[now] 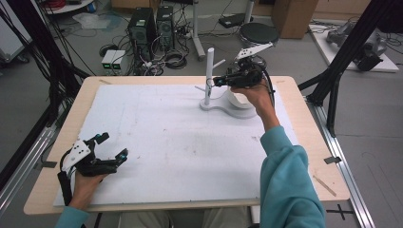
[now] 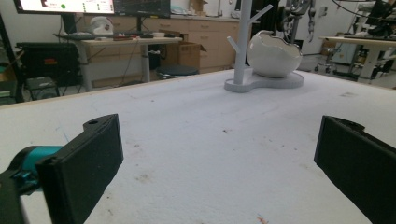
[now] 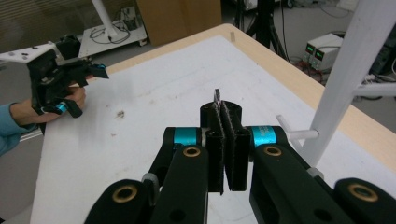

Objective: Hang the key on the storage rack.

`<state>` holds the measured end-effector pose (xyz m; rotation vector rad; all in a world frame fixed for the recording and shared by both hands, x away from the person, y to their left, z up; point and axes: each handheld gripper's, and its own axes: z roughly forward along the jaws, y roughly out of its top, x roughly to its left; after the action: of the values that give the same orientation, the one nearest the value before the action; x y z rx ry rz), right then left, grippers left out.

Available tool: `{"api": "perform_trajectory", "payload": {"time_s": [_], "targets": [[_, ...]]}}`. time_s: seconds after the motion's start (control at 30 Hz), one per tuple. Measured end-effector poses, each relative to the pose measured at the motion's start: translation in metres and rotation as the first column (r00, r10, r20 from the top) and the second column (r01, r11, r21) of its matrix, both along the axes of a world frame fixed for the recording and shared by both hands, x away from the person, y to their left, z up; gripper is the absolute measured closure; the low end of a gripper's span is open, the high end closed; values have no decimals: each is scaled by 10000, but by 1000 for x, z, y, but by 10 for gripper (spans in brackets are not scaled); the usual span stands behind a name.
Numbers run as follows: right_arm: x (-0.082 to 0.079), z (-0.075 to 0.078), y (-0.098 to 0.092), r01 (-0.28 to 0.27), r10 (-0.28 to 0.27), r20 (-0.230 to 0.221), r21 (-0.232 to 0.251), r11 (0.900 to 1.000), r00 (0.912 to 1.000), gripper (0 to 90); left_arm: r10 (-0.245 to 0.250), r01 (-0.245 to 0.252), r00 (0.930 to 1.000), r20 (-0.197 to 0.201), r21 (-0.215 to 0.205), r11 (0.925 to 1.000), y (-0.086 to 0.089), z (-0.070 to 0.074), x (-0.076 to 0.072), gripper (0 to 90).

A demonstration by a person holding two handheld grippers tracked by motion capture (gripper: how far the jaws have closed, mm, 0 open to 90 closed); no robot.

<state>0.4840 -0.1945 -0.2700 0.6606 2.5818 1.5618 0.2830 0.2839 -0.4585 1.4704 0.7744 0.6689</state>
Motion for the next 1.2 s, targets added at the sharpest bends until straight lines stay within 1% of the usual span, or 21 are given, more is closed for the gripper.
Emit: {"api": "perform_trajectory", "payload": {"time_s": [0.03,0.07,0.1,0.2,0.3,0.43,0.47,0.5,0.57,0.6,0.63,0.67,0.73,0.77,0.93,1.03,1.07,1.2], "targets": [[1,-1,0,47,-48,-94,-49,10000,9999,890,46,-46,10000,85,-3,10000,0,0,-1,17],[2,-2,0,51,-51,-34,-83,10000,10000,890,68,-68,9999,135,13,10000,0,0,-1,17],[3,-3,-1,110,-112,-107,-148,9998,9999,890,86,-85,9998,156,-33,10000,0,0,-2,17],[7,-6,-2,266,-269,-145,-229,9994,9995,889,139,-138,9998,155,-49,9999,0,0,-2,17],[11,-10,-2,441,-450,-335,-250,9987,9984,889,148,-147,9998,144,-66,9999,0,-1,-2,17],[18,-16,-1,502,-513,-435,-262,9984,9977,889,198,-197,9996,198,-55,9998,0,-1,-2,17],[19,-18,0,541,-557,-501,-328,9980,9972,889,233,-232,9994,238,-34,9997,0,-1,-3,17],[21,-20,0,552,-570,-535,-339,9979,9969,889,235,-233,9994,252,-84,9997,-1,-1,-3,17],[24,-22,1,591,-612,-508,-407,9974,9968,889,219,-218,9994,253,-36,9998,0,-1,-3,17],[24,-23,1,665,-690,-618,-426,9969,9957,889,216,-215,9994,258,-39,9998,0,-1,-3,17],[26,-25,1,682,-705,-590,-402,9969,9958,889,225,-223,9994,250,-96,9997,0,-1,-3,17],[27,-25,1,731,-755,-608,-419,9964,9953,889,225,-224,9994,277,-35,9997,0,-1,-3,17],[28,-27,1,819,-850,-693,-471,9955,9940,889,234,-231,9993,303,-99,9997,0,-1,-4,17],[29,-28,1,861,-893,-658,-488,9951,9938,889,244,-242,9992,310,-68,9997,0,-1,-3,17],[33,-31,0,1003,-1025,-714,-339,9944,9922,889,239,-237,9992,314,-63,9997,0,-1,-4,17],[35,-32,-1,1097,-1119,-682,-343,9934,9914,889,221,-219,9992,324,-54,9997,0,-1,-4,17],[35,-33,-1,1126,-1149,-749,-338,9931,9905,889,235,-234,9992,316,-56,9997,0,-1,-4,17],[37,-35,-1,1220,-1245,-788,-362,9919,9891,889,232,-231,9992,319,-48,9997,0,-1,-4,17]]}}
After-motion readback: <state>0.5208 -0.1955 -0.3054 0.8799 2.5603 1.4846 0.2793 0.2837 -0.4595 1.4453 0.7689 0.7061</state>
